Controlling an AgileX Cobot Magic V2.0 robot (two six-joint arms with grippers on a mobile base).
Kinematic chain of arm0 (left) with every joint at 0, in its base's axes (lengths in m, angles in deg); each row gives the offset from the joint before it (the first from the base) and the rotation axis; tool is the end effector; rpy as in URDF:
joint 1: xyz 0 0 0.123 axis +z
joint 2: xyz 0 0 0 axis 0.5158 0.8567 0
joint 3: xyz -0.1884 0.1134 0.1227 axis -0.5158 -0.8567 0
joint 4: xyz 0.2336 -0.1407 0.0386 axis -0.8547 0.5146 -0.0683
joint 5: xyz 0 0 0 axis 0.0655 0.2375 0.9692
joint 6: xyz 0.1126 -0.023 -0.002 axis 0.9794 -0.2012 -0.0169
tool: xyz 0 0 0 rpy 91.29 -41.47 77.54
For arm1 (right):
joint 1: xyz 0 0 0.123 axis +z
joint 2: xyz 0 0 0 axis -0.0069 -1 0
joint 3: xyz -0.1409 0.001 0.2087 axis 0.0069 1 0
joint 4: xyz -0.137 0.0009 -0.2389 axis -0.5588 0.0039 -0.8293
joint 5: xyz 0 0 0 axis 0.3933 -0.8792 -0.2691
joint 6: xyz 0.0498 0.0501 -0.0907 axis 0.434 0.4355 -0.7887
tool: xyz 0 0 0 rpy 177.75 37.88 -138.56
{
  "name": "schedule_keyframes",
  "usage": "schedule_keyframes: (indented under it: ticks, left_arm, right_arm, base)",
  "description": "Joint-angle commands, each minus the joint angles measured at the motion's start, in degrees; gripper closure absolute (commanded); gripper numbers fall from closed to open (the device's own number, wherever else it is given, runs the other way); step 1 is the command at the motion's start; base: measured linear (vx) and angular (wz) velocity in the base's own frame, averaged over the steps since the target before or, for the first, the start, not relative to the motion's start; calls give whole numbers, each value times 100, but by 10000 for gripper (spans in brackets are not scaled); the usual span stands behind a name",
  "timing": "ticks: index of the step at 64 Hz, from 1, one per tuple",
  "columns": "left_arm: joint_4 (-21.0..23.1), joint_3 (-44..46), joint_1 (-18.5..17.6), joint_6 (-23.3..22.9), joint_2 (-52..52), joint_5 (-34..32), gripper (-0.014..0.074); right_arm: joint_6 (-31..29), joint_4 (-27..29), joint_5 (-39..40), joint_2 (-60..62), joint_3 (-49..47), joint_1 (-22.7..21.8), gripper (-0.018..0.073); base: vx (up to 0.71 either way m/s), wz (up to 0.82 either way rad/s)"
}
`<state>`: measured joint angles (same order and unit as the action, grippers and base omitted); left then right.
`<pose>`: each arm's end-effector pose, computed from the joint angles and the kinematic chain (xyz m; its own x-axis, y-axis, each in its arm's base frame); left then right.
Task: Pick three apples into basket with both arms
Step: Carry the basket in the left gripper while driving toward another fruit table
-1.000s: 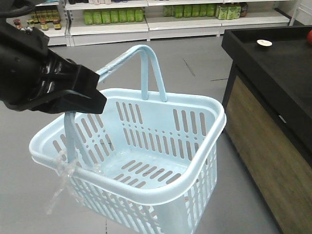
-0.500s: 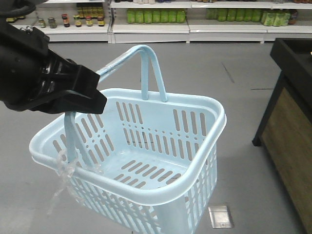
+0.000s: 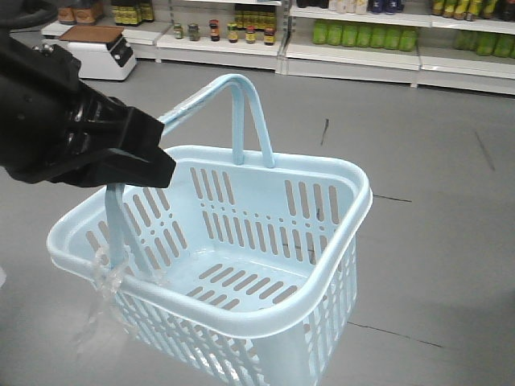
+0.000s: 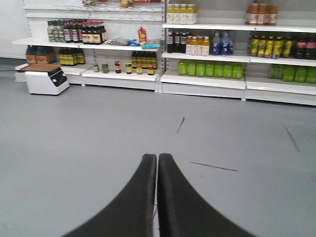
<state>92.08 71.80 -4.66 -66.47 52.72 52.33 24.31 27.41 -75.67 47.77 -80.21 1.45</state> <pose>0.2120 -0.1893 0.4144 -0.7773 0.2376 -0.5825 0.5119 0.7772 -0.3660 0.1377 0.0021 0.1857 -0.1057 -0.0039 -0.9944 -0.0144 0.9999 -0.0024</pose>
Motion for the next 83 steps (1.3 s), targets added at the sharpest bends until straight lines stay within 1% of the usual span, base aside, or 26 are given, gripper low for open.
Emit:
schedule_keyframes:
  ticks: [1,20,37,83]
  left_arm:
    - [170,139,-34,-35,-158,-426,604]
    - [170,139,-34,-35,-158,-426,604]
    - [170,139,-34,-35,-158,-426,604]
    - [170,139,-34,-35,-158,-426,604]
  right_arm:
    - [-51,-62,398,58,83,-45,564]
    - [-51,-62,398,58,83,-45,564]
    - [-51,-62,398,58,83,-45,564]
    - [-51,-62,398,58,83,-45,564]
  base:
    - [16,48]
    - [17,34]
    - [18,9]
    - [21,-24]
